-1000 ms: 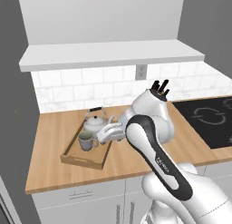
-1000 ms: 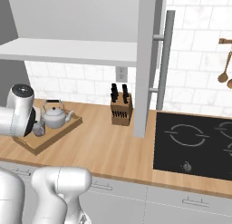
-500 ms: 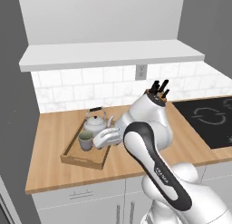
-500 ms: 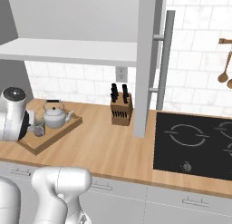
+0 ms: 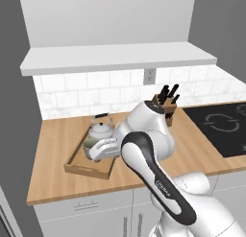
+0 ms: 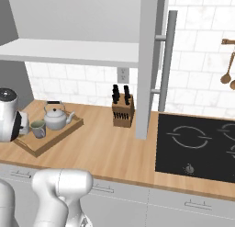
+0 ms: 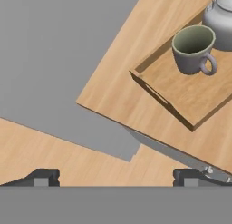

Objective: Pick the kettle from the counter and place it on the tray. Then pick the mug from the cabinet and place it on the tray. Then close the cabinet doors.

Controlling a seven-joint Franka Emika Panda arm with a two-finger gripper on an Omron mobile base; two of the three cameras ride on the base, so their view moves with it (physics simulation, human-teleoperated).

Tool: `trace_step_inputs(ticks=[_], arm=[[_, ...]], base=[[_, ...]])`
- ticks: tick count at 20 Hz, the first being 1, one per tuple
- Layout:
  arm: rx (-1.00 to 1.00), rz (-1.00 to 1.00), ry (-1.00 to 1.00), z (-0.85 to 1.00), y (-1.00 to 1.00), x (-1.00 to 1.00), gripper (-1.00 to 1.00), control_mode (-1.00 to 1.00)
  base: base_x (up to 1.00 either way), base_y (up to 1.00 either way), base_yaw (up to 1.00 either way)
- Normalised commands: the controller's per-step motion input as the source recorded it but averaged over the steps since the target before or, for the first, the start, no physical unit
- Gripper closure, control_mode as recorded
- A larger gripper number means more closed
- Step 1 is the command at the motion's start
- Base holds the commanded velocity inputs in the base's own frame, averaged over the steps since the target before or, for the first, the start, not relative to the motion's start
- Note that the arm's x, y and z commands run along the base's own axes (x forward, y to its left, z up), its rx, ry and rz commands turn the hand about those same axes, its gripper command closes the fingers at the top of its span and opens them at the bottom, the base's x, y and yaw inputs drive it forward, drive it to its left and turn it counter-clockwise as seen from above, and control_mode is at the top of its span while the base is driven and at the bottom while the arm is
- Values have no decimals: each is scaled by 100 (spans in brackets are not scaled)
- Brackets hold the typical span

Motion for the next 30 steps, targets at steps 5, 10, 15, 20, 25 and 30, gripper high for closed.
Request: trace_step_inputs(ticks=[5,10,15,20,25,30], arm=[[-1,-1,7,0,17,0,-100,-100],[0,-3,6,0,12,0,-100,-100],[0,-2,4,0,0,0,-100,-100],[0,-2,3,0,4,0,-100,-100],[0,-1,0,0,1,0,-100,-100],[0,0,0,0,1,-10,-100,-100]], base=[[0,0,0],[0,0,0],[0,0,0],[0,0,0],[0,0,0],[0,0,0]])
